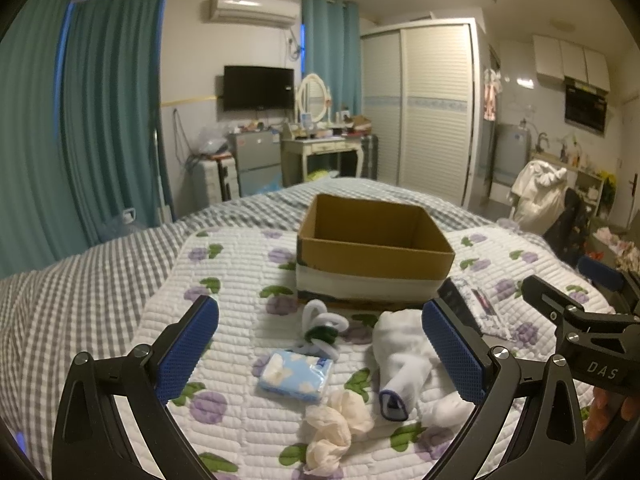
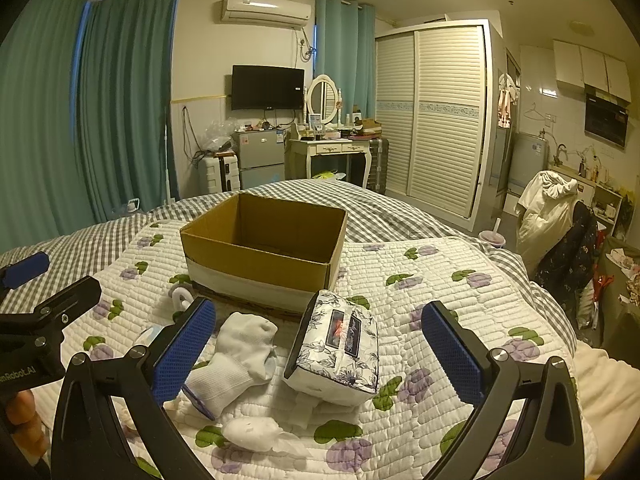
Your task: Organize soft objects
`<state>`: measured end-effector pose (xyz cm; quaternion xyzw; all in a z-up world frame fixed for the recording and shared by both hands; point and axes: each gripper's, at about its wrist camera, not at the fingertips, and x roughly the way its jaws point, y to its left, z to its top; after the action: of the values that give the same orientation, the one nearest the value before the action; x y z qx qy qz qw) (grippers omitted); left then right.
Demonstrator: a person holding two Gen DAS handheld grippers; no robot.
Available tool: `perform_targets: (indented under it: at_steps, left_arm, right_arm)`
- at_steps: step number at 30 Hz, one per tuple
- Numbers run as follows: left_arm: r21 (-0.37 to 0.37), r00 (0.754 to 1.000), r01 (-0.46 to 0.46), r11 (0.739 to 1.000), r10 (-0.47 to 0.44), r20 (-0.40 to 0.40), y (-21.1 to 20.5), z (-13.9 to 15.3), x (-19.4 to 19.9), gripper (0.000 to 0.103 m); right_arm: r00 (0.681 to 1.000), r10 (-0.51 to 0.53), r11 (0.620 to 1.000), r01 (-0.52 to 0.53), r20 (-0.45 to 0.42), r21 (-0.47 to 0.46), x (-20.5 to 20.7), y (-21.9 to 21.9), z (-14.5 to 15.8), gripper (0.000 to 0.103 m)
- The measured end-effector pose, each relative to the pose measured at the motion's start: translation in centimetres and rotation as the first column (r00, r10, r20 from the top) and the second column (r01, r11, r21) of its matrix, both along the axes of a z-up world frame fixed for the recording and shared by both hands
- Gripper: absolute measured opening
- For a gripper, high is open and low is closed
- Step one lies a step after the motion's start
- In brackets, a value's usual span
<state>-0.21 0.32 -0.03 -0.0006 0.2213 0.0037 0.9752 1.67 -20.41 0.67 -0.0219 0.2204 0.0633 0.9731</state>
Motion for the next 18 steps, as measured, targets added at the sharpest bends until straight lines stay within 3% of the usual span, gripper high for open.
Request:
perform_targets:
  at_steps: [18]
  left_arm:
    - [0.002, 1.000, -0.004, 1.000, 0.004, -0.003, 0.27, 0.00, 0.09, 0.103]
  right_arm:
    - [1.000, -0.004, 1.000, 0.004, -0.003, 0.003, 0.00, -0.12, 0.06, 0.103]
